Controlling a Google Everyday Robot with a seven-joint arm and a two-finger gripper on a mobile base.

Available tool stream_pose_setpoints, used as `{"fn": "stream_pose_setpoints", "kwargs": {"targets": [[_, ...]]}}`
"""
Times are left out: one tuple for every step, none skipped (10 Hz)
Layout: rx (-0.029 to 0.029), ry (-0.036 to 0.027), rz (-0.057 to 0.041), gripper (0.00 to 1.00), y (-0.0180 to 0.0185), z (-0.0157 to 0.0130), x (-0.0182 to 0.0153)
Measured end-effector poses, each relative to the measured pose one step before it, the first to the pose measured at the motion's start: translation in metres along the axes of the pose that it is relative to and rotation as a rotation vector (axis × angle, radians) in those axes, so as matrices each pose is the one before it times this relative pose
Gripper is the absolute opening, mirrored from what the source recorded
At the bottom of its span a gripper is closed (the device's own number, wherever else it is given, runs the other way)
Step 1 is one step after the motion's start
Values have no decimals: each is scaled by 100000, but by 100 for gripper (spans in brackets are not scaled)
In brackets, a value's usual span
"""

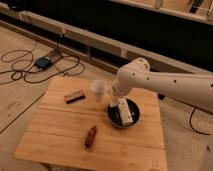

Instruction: Place the white sponge in the ceramic cup

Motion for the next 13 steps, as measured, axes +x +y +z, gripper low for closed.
{"fn": "stream_pose_setpoints", "kwargs": {"targets": [[283,-1780,-1421,0,-27,-21,-1138],[298,-1702,-1416,0,-15,-68,-1092],[354,-1940,-1713,0,18,-27,-1288],[117,-1494,-1110,0,72,27,-940],[126,-2240,-1316,0,94,60,-1265],[183,-1829,-1212,0,103,177,-924],[362,-1844,-1380,0,88,278,-884],[-50,-1583,-1078,0,211,338,-786],[-510,-1680,-1487,0,397,544,-856],[-457,-679,-1039,0,283,515,-340],[-675,-668,-935,0,278,749,-285],[-758,-469,-603,0,178,931,-116],[-435,-284,-42,0,25,520,-40]]}}
